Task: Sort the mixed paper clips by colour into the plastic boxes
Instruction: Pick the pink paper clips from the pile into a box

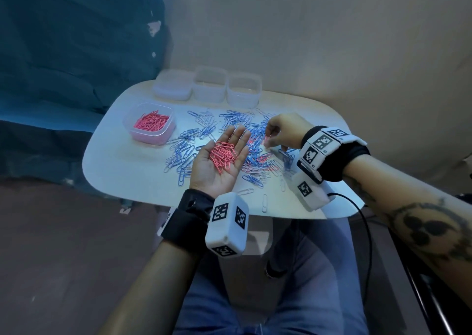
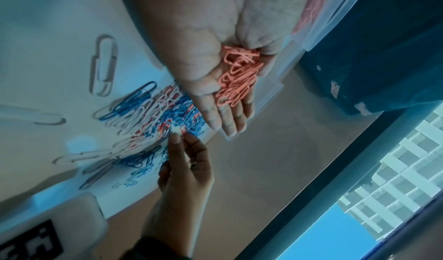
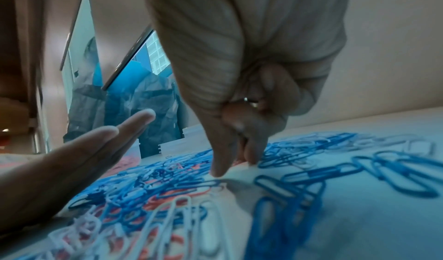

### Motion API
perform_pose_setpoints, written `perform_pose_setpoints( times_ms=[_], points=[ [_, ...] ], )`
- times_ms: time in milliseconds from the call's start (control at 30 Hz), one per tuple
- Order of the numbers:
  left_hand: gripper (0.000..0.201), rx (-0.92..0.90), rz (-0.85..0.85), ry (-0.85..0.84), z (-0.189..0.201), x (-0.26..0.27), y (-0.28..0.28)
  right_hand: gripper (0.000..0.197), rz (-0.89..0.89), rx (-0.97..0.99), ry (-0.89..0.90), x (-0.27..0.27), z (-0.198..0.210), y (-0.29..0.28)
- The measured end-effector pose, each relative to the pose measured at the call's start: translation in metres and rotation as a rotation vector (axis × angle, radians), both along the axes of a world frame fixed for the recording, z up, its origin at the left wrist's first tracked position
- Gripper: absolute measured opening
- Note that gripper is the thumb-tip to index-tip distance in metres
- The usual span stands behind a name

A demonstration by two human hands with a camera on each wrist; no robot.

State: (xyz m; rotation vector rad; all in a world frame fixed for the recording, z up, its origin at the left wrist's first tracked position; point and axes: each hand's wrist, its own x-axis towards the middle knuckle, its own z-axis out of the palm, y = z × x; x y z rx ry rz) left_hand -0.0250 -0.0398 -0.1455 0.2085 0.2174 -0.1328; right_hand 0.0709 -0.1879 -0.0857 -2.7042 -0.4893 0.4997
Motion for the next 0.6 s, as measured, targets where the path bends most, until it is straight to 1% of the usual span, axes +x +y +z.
perform_pose_setpoints(
  times_ms=[33, 67, 133, 167, 233, 333, 400, 467, 600],
  points=[
    [0.031, 0.015, 0.011, 0.029, 0.0006, 0.0007, -0.0012, 0.017, -0.020, -0.004, -0.009, 0.0007, -0.0012, 0.0014],
    [0.031, 0.026, 0.023, 0.046, -0.0002, 0.0015, -0.0019, 0.016, -0.029, -0.029, -0.032, 0.0013, -0.0020, 0.0030],
    [0.042, 0.033, 0.027, 0.046, -0.0024, 0.0030, -0.0021, 0.013, -0.018, -0.097, -0.070, 0.0019, -0.0035, 0.0055],
    [0.043, 0.030, 0.032, 0.044, -0.0021, 0.0035, -0.0018, 0.011, -0.010, -0.117, -0.070, 0.0011, -0.0039, 0.0066],
    [0.042, 0.043, 0.035, 0.039, -0.0020, 0.0032, -0.0014, 0.010, -0.002, -0.141, -0.065, -0.0006, -0.0055, 0.0068],
    [0.035, 0.029, 0.015, 0.022, -0.0005, 0.0026, -0.0018, 0.013, 0.003, -0.191, -0.082, -0.0039, -0.0084, 0.0048],
    [0.036, 0.029, 0.018, 0.022, -0.0009, 0.0031, -0.0021, 0.017, 0.000, -0.199, -0.068, -0.0055, -0.0100, 0.0028],
    [0.043, 0.035, 0.020, 0.022, -0.0023, 0.0040, -0.0022, 0.023, -0.024, -0.176, -0.055, -0.0066, -0.0103, 0.0018],
    [0.045, 0.027, 0.012, 0.003, -0.0028, 0.0034, -0.0038, 0.019, 0.003, -0.198, -0.069, -0.0076, -0.0071, 0.0047]
  ],
)
